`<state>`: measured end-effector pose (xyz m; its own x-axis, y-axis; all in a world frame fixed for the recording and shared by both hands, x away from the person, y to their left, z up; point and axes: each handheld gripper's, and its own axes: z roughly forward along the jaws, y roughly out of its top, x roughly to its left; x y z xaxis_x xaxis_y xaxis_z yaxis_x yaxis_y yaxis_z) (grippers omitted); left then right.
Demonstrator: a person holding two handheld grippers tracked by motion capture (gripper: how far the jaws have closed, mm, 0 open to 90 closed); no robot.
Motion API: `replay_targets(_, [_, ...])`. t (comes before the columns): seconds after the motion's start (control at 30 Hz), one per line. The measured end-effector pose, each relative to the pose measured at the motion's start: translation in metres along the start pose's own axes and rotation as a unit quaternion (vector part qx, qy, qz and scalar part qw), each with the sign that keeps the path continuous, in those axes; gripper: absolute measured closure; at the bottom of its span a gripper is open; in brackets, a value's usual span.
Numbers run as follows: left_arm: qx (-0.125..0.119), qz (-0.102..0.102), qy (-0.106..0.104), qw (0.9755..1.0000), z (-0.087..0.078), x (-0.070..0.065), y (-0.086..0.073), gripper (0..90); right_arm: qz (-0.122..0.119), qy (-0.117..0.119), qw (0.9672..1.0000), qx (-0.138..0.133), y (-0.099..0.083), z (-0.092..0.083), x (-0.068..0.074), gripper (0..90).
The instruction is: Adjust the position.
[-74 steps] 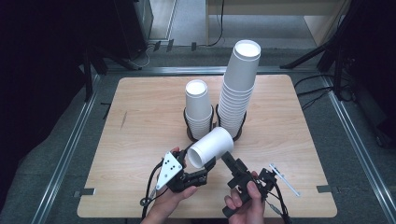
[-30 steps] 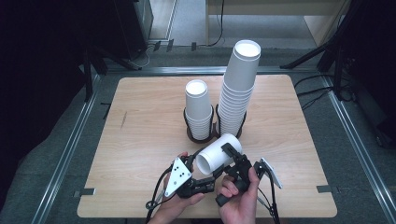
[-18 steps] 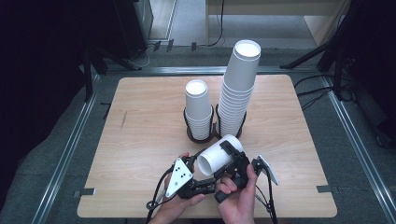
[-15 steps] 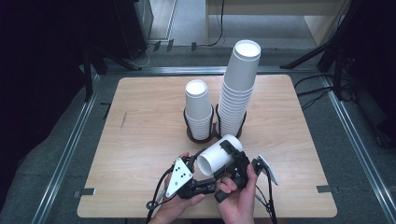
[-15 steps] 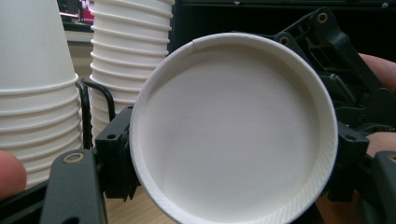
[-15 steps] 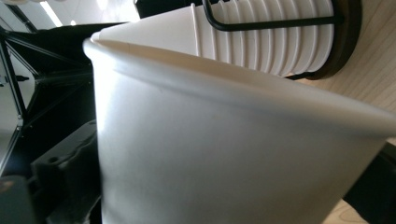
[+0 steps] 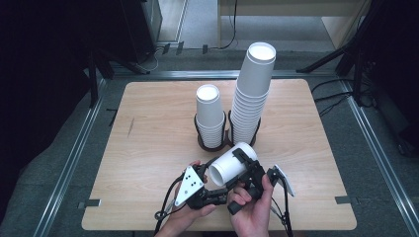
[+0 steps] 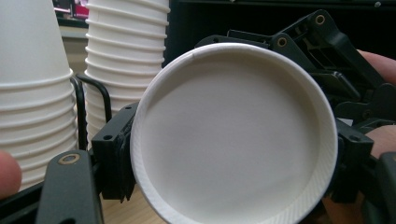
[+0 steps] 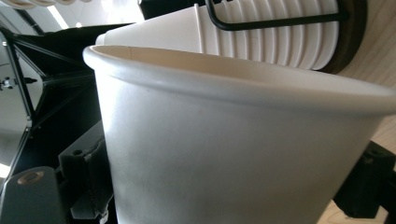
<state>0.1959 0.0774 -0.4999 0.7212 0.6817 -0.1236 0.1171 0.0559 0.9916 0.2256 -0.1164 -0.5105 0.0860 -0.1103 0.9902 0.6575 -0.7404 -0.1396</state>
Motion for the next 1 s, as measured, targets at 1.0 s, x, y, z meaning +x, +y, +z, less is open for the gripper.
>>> replay_targets(1.0, [0.045, -0.008, -0.011, 0.9989, -0.006, 0.004, 0.012, 9.2, -0.097, -0.003, 0.9928, -0.071, 0.003, -0.007, 0.009, 13.4])
